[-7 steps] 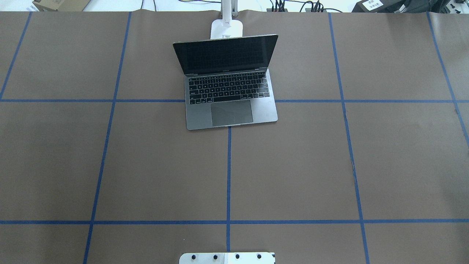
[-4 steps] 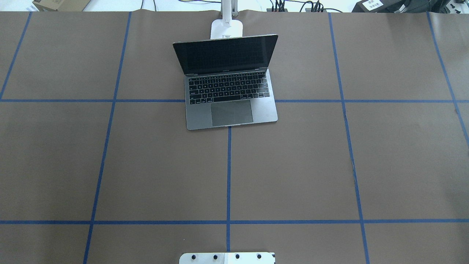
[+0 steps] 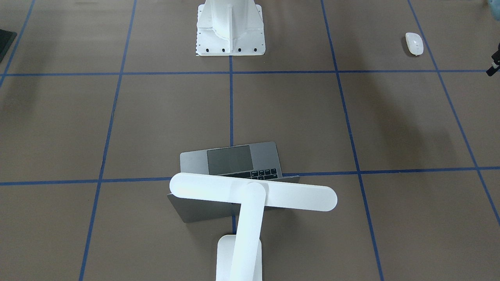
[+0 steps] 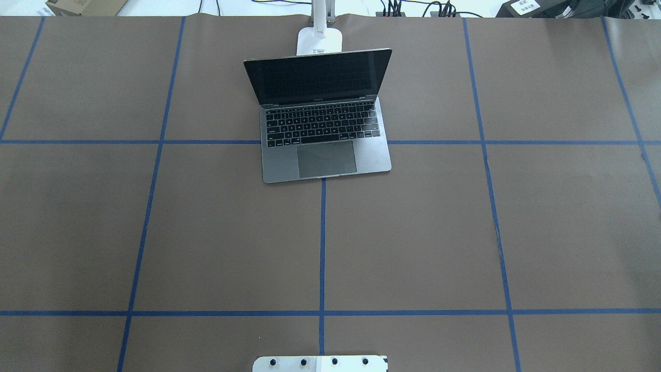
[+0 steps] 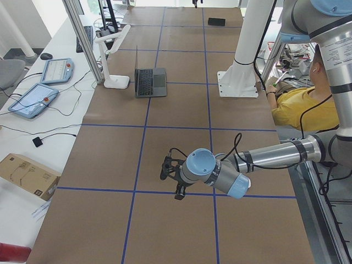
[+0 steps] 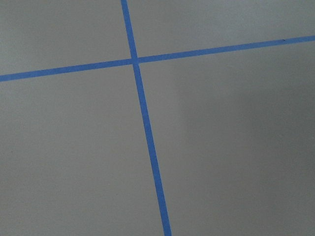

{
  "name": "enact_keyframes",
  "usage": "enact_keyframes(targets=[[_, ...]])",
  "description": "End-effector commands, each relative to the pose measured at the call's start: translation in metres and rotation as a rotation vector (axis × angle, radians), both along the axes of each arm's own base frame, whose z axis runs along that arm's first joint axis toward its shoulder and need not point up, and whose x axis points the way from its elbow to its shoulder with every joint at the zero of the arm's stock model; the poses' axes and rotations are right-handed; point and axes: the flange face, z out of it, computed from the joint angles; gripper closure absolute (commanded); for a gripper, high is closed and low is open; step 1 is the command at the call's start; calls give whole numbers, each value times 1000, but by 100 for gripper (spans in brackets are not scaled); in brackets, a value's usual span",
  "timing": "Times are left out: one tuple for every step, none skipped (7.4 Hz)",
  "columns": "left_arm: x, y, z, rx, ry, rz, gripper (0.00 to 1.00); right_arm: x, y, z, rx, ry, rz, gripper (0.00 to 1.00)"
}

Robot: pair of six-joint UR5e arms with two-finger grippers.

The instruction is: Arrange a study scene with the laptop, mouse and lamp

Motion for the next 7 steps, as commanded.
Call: enact_keyframes(targets=[[0, 1, 1, -4, 0, 1, 0, 38, 23, 53, -215, 15, 246, 0], [0, 2, 1, -4, 0, -1, 0, 42, 26, 58, -227, 1, 268, 0], [0, 2, 2, -6, 0, 1, 0, 51, 27, 50, -215, -58, 331, 0], [0, 2, 1, -4, 0, -1, 0, 54, 32, 52, -221, -48, 342, 0], [0, 3, 2, -7, 0, -1, 0, 55, 39, 59, -245, -59, 355, 0], [0, 3, 2, -7, 0, 1, 0, 62, 49, 67, -267, -133, 422, 0], [0, 3, 3, -9, 0, 1, 0, 63, 59, 73, -290, -229, 482, 0]])
